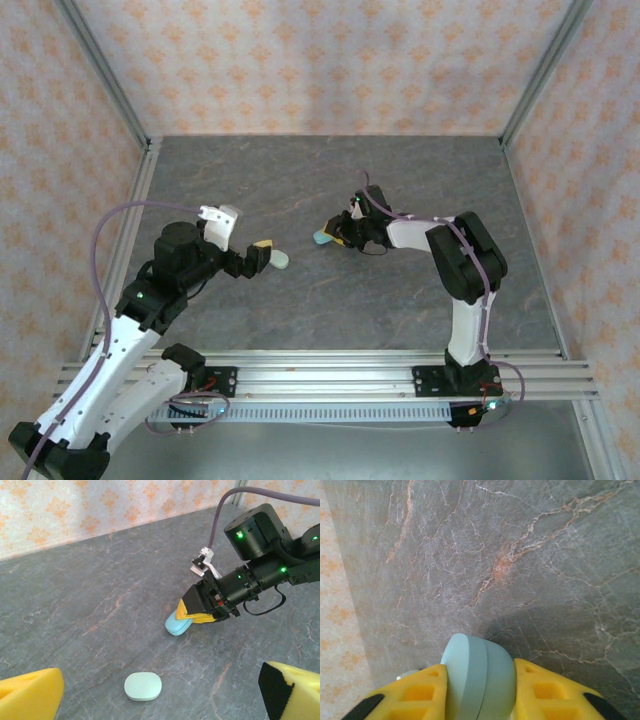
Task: Insert wireless bluetooth earbuds into charging case
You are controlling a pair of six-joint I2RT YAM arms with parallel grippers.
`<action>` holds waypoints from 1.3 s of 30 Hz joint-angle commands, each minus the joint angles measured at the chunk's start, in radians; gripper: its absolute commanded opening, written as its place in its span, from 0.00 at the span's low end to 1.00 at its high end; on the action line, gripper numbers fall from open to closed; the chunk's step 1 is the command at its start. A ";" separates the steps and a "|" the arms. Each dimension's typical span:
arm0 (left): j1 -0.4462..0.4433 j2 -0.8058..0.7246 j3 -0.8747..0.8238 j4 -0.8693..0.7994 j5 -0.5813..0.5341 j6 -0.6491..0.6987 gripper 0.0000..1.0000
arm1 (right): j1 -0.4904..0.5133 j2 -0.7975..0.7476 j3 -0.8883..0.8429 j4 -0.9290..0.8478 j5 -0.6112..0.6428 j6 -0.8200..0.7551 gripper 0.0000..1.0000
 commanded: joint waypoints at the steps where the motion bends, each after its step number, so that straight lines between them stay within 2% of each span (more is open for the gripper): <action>1: 0.013 -0.008 -0.010 0.011 -0.016 -0.016 1.00 | 0.000 -0.011 -0.014 0.013 0.026 -0.035 0.38; 10: 0.020 -0.009 -0.008 0.011 -0.008 -0.015 1.00 | 0.000 -0.119 -0.027 -0.122 0.102 -0.110 0.56; 20: 0.037 -0.004 0.020 -0.012 -0.058 -0.006 1.00 | 0.000 -0.388 -0.006 -0.359 0.322 -0.277 0.60; 26: 0.060 0.031 0.053 -0.016 -0.072 0.017 1.00 | -0.004 -0.594 -0.018 -0.476 0.552 -0.411 0.69; 31: 0.106 0.065 0.092 0.012 -0.082 0.023 1.00 | -0.020 -0.767 -0.115 -0.484 0.849 -0.521 0.93; 33: 0.128 0.086 0.102 0.012 -0.103 0.018 1.00 | -0.036 -0.842 -0.159 -0.473 0.933 -0.555 1.00; 36: 0.164 0.135 0.073 0.017 -0.198 -0.017 1.00 | -0.062 -0.936 -0.248 -0.415 1.023 -0.624 0.99; 39: 0.231 0.161 -0.037 0.115 -0.240 -0.130 1.00 | -0.101 -1.018 -0.359 -0.332 1.130 -0.626 0.99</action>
